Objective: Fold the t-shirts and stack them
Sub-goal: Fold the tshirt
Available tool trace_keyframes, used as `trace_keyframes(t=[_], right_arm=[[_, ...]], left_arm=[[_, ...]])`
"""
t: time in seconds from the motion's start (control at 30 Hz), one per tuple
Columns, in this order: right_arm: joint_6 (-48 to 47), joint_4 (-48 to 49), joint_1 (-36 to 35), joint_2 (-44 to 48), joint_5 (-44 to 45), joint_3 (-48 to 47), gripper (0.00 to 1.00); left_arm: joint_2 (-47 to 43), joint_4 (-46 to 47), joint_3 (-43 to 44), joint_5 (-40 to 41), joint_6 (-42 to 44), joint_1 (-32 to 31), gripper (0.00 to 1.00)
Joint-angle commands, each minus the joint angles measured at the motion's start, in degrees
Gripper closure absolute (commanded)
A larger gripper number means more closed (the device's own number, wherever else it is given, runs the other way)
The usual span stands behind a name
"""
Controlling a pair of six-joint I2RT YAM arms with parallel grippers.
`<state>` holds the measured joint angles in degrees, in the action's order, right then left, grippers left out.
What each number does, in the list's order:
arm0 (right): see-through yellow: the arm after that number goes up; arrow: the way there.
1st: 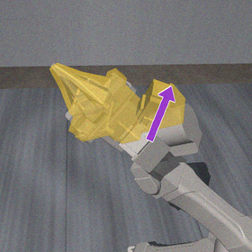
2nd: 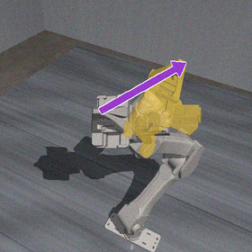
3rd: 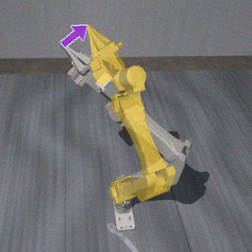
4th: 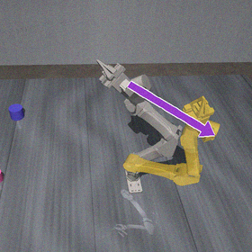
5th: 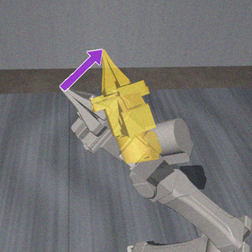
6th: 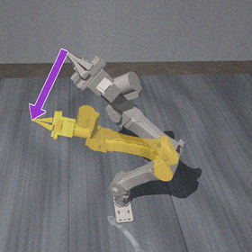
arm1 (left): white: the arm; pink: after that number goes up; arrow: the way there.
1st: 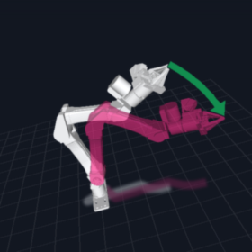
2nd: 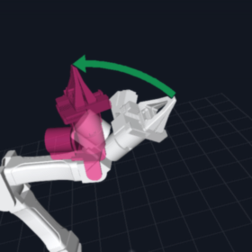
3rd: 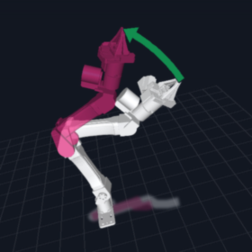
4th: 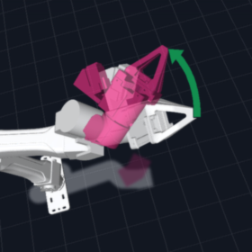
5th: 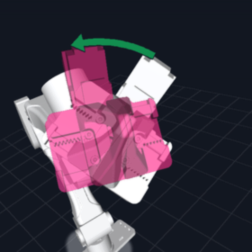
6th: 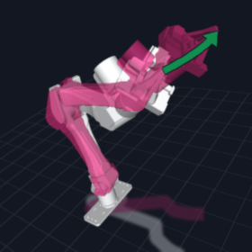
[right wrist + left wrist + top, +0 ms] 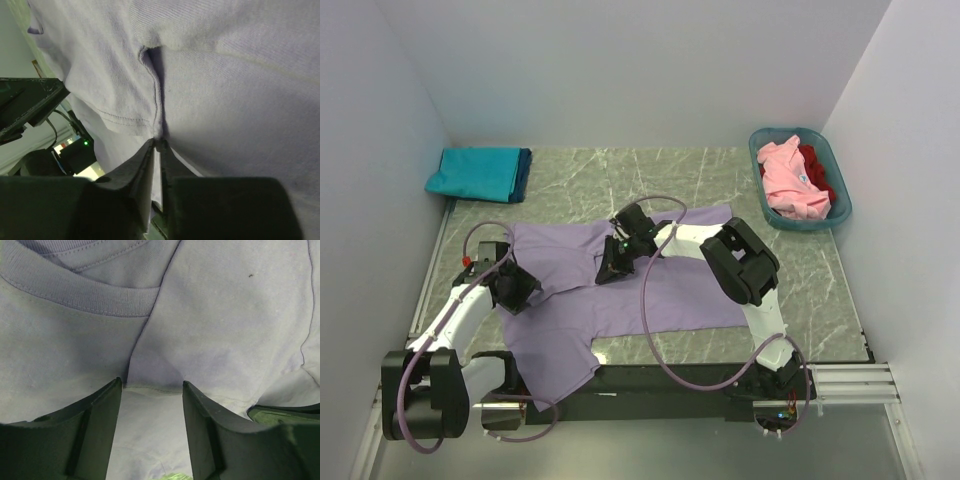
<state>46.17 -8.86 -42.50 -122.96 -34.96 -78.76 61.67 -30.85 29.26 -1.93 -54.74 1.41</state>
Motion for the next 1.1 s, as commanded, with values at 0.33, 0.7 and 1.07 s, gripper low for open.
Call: trace_keyframes(t=[0.33,0.7,1.07], right_arm=[[-0.8,0.5,-0.3,2.7,-0.5,-1.7,0.95],[-3.0,-2.8,-0.3,5.0,0.4,-2.7,0.96],[-4.9,-6.7,-0.3,5.8,0.2,-4.8,0.96]], left_arm=[[0.6,1.3,-0.3,-1.4,0.3,-0.1,0.61],[-0.1,-4.3,3.0,1.1,0.2,-0.2,0.95],[-0.2,-8.2,7.0,1.8,1.1,0.1,0.93]])
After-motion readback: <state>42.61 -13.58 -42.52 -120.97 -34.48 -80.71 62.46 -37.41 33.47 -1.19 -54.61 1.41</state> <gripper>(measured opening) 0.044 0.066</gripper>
